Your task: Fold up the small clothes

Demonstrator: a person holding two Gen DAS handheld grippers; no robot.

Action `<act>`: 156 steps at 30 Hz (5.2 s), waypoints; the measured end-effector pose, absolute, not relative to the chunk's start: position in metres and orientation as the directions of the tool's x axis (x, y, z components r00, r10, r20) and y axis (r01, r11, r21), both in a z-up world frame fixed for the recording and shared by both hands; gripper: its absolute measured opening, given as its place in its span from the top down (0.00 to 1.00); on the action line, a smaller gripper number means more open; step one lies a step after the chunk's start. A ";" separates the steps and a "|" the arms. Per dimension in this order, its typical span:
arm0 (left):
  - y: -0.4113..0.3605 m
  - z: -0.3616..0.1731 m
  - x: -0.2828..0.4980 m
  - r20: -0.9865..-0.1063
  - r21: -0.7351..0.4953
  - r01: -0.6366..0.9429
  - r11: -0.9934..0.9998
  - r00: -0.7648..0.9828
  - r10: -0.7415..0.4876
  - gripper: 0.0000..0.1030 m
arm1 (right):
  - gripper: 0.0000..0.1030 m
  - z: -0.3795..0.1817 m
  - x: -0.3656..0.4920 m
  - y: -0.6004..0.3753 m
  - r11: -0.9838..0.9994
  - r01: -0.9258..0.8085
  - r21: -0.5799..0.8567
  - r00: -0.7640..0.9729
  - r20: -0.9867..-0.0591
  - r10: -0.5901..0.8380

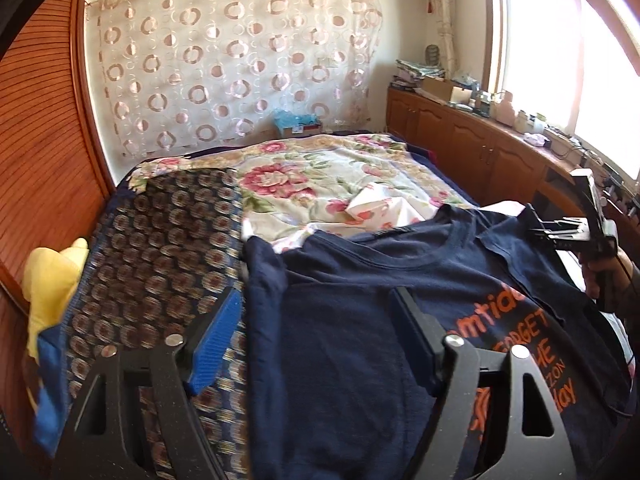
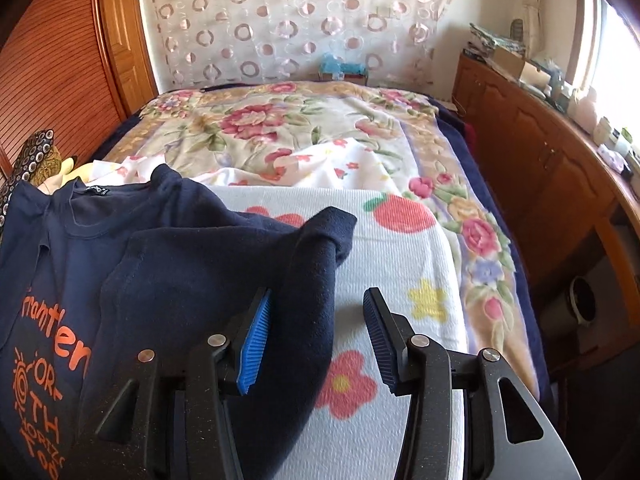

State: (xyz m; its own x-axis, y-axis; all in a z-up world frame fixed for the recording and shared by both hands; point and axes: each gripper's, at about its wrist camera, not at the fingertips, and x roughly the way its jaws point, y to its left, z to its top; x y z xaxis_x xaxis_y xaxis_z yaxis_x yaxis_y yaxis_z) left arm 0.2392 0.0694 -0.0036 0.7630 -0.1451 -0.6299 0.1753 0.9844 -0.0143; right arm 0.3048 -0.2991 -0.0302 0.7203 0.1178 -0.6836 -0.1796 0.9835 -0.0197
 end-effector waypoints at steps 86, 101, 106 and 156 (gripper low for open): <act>0.101 0.024 -0.027 -0.502 -0.123 0.119 0.985 0.849 -0.165 0.92 | 0.96 -0.011 -0.015 -0.353 0.955 -0.296 -0.031 0.870 -0.421 0.256; 0.105 -0.034 -0.034 -0.639 -0.089 0.105 0.990 0.757 -0.138 0.86 | 0.96 -0.043 -0.023 -0.329 0.950 -0.302 -0.074 0.788 -0.580 0.205; 0.105 -0.020 -0.037 -0.608 -0.100 0.137 0.986 0.776 -0.169 0.69 | 0.90 -0.024 -0.022 -0.329 0.953 -0.296 -0.068 0.792 -0.576 0.205; 0.091 -0.086 0.082 -0.761 -0.056 0.119 0.991 0.638 -0.120 0.23 | 0.97 0.009 0.035 -0.380 0.990 -0.136 0.048 0.854 -0.501 0.142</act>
